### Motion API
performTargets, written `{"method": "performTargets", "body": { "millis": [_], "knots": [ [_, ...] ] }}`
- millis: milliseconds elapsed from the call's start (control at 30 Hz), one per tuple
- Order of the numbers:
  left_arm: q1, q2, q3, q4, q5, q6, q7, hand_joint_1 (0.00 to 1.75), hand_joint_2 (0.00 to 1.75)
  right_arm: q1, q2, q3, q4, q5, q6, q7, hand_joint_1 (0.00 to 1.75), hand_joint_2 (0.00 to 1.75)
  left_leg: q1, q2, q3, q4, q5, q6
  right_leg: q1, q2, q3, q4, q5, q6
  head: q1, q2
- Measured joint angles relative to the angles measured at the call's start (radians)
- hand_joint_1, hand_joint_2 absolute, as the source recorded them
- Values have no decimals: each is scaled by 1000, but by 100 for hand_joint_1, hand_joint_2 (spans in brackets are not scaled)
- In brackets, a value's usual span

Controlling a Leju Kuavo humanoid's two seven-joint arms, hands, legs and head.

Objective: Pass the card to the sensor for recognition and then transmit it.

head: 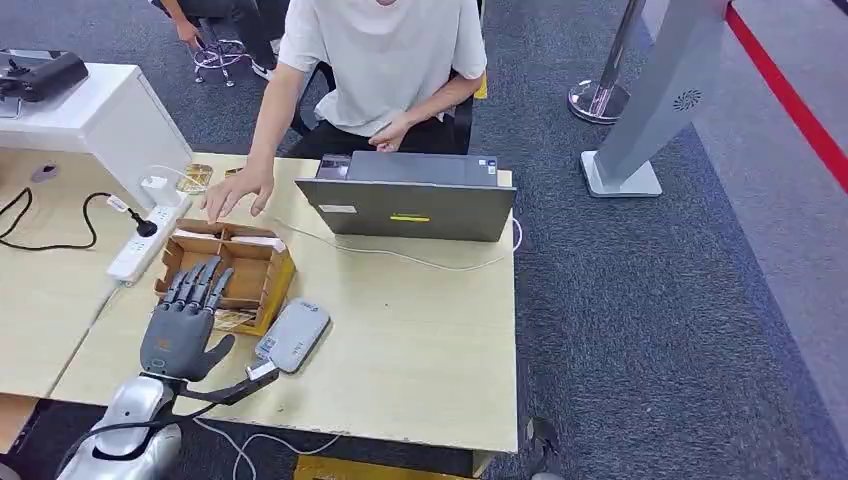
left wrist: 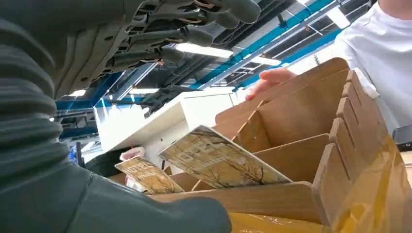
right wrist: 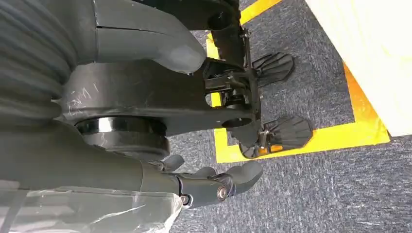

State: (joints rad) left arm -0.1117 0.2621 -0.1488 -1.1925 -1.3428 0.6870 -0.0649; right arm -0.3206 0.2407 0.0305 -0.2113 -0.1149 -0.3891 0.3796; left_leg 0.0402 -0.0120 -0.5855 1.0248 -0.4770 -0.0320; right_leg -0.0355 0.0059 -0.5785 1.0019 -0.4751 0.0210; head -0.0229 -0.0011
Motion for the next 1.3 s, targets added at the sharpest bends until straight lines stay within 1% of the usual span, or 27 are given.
{"method": "performTargets", "body": {
  "millis": [33,67,100,200,267,533,767,867,1100,1167,1233,1300],
  "knots": [
    [0,0,0,0,1,0,0,0,175,0,0,0,0,0,0,0,0,175,0,0,0,0,0,0,0,0,0,0,0,0,0,0],
    [0,0,0,0,3,0,3,175,175,0,1,0,0,0,0,0,0,175,0,0,0,0,0,0,0,0,0,0,0,0,0,0],
    [0,0,0,0,6,-2,3,175,175,0,1,0,0,0,0,0,0,175,0,0,0,0,0,0,0,0,0,0,0,0,0,0],
    [0,0,0,0,42,-45,0,175,175,0,2,0,0,0,2,-3,0,175,0,0,0,0,0,0,0,0,0,0,0,0,0,0],
    [0,0,0,0,54,-59,-4,175,175,0,2,0,0,-1,2,-3,0,175,0,0,0,0,0,0,0,0,0,0,0,0,0,0],
    [-1,0,0,0,84,-89,-6,175,175,0,2,0,0,-2,3,-7,0,175,0,0,0,0,0,0,0,0,0,0,0,0,0,0],
    [-11,0,0,0,93,-92,-7,175,175,0,2,0,0,-3,2,-10,0,175,0,0,0,0,0,0,0,0,0,0,0,0,0,0],
    [-12,-1,0,0,82,-68,-7,175,175,0,2,0,0,-3,2,-13,0,175,0,0,0,0,0,0,0,0,0,0,0,0,0,0],
    [-12,-9,0,0,76,-57,-6,175,175,0,2,0,0,-3,2,-13,0,175,0,0,0,0,0,0,0,0,0,0,0,0,0,0],
    [-10,-10,0,0,62,-36,-7,175,175,0,2,0,0,-3,1,-13,0,175,0,0,0,0,0,0,0,0,0,0,0,0,0,0],
    [7,-10,0,-24,52,-8,-27,175,175,0,2,0,0,-4,0,-14,0,175,0,0,0,0,0,0,0,0,0,0,0,0,0,0],
    [37,-20,0,-84,40,2,-71,175,175,2,2,0,0,-8,-2,-16,0,175,0,0,0,0,0,0,0,0,0,0,0,0,0,0]
  ]
}}
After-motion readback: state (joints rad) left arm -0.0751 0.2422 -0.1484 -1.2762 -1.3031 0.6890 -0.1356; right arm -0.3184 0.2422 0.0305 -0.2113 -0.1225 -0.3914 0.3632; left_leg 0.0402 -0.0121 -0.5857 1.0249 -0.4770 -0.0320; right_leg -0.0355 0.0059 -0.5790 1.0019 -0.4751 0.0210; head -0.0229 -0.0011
